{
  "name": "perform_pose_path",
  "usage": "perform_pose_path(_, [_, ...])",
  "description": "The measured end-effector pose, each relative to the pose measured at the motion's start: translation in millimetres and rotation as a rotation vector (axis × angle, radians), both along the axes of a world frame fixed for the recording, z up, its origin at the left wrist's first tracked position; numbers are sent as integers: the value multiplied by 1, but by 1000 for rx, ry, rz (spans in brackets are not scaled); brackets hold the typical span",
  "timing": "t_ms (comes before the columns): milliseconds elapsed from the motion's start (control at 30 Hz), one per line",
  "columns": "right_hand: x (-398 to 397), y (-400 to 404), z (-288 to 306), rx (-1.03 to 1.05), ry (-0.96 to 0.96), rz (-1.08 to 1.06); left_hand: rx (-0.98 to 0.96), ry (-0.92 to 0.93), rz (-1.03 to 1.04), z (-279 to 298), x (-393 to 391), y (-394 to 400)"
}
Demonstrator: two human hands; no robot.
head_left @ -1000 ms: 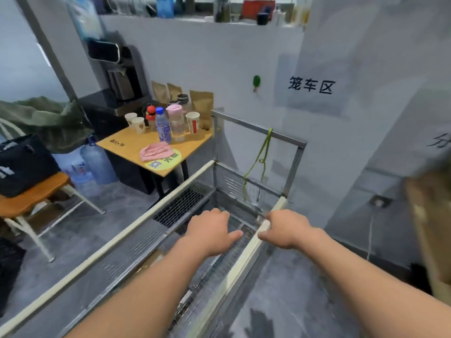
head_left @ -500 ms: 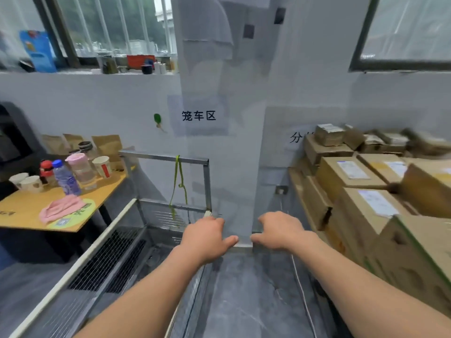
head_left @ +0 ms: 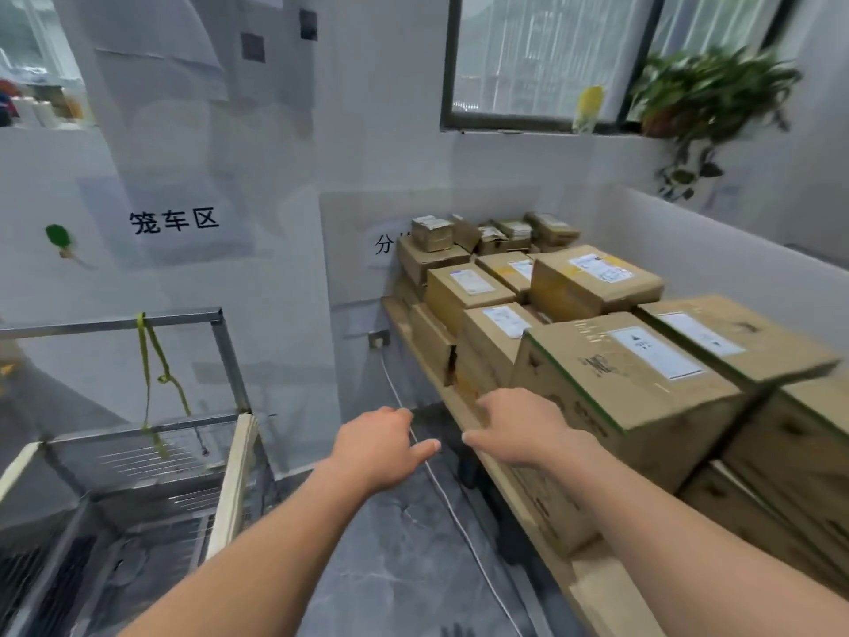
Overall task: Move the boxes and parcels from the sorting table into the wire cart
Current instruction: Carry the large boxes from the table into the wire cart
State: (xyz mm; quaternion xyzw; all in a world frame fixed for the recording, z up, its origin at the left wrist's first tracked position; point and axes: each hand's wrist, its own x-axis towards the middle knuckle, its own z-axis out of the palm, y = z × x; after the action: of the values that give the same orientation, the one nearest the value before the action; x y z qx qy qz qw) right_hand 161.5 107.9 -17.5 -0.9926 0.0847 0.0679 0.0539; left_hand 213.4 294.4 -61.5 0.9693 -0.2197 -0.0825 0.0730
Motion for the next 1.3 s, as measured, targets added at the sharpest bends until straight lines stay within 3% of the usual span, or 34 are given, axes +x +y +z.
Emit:
perform_pose_path(467, [-57,-132,34,25,-152,-310,-135,29,-157,18,-20,-133])
perform_pose_path(900, [-40,-285,8,107,-212,-411,-317,129,136,21,-18,-232])
perform_pose_path(1300, [-15,-326,-18,264,-300,-349,-641,314,320,23,-36,-270])
